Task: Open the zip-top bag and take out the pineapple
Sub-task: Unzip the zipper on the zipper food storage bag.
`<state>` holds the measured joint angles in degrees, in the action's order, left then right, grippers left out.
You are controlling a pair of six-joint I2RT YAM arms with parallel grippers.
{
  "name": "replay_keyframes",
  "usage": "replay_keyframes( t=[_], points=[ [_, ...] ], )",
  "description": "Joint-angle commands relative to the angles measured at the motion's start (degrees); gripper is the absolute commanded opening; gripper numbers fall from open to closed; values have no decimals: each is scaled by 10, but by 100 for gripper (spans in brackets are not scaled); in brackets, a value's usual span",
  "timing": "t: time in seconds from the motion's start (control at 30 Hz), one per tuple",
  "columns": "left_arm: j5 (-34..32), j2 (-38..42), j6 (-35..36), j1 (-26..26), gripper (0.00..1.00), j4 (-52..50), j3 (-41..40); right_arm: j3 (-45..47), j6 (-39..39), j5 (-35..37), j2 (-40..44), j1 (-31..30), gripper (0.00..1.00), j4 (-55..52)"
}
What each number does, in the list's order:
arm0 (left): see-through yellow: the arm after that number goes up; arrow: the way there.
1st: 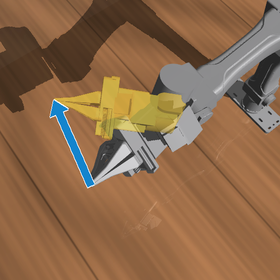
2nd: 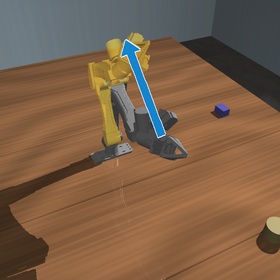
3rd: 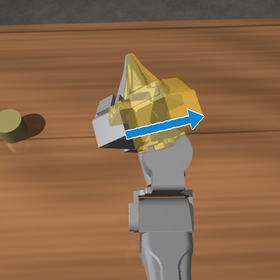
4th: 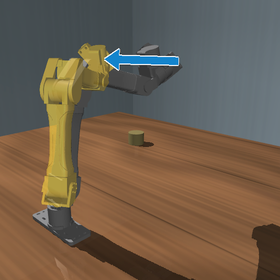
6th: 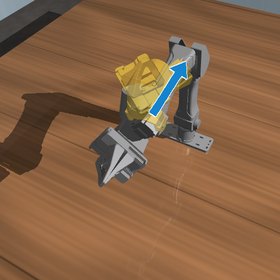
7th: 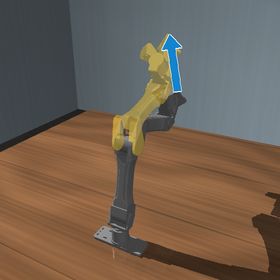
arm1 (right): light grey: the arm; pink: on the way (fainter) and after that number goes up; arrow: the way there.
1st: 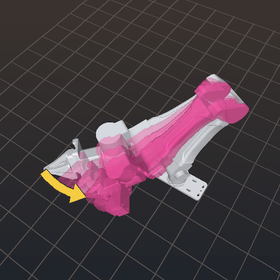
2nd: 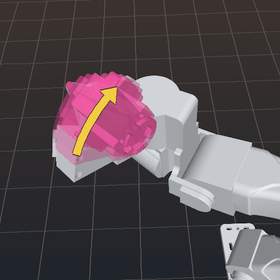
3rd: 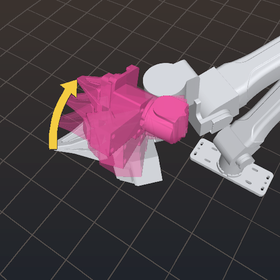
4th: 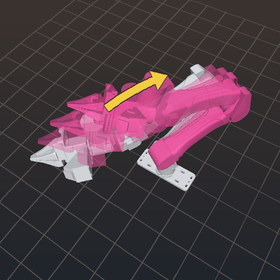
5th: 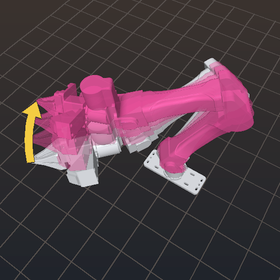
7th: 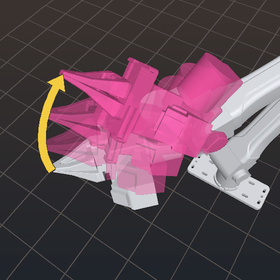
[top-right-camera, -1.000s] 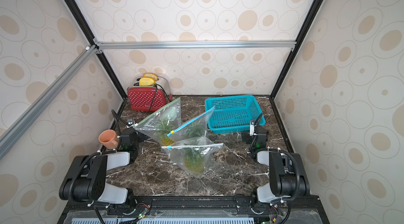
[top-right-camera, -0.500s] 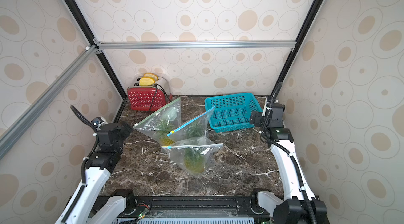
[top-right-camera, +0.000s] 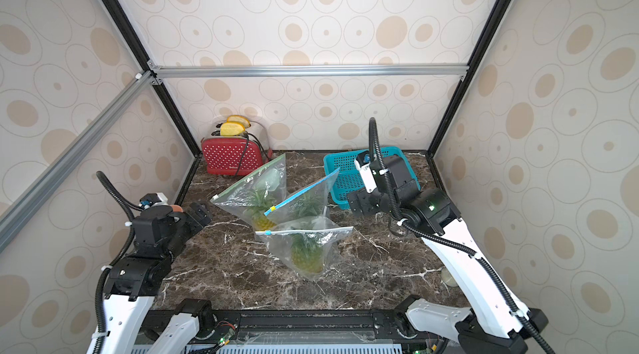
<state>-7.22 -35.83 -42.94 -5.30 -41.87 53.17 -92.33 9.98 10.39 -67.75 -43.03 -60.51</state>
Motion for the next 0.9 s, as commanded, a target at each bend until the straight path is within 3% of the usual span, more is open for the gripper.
replay_keyframes(
  t=[0.0, 0.17, 0.27, 0.33, 0.57, 0.63, 0.87],
  points=[
    [83, 16, -27, -3, 99, -72, 42, -61, -39, -18, -35, -69, 84, -66],
    [195, 28, -47, -4, 97, -71, 50, -98, -90, -112, -89, -154, 67, -29],
    [247, 47, -48, -3, 87, -63, 49, -98, -107, -143, -116, -188, 60, 2],
    [291, 56, -48, -4, 71, -48, 41, -97, -111, -169, -132, -200, 57, 20],
    [412, 132, -84, -4, 49, 140, -75, -63, -113, -231, -157, -216, 52, 86],
    [434, 156, -81, -4, 47, 191, -111, -65, -112, -248, -166, -216, 50, 91],
    [481, 175, -30, -4, 38, 239, -144, -105, -112, -294, -218, -217, 41, 66]
  ],
)
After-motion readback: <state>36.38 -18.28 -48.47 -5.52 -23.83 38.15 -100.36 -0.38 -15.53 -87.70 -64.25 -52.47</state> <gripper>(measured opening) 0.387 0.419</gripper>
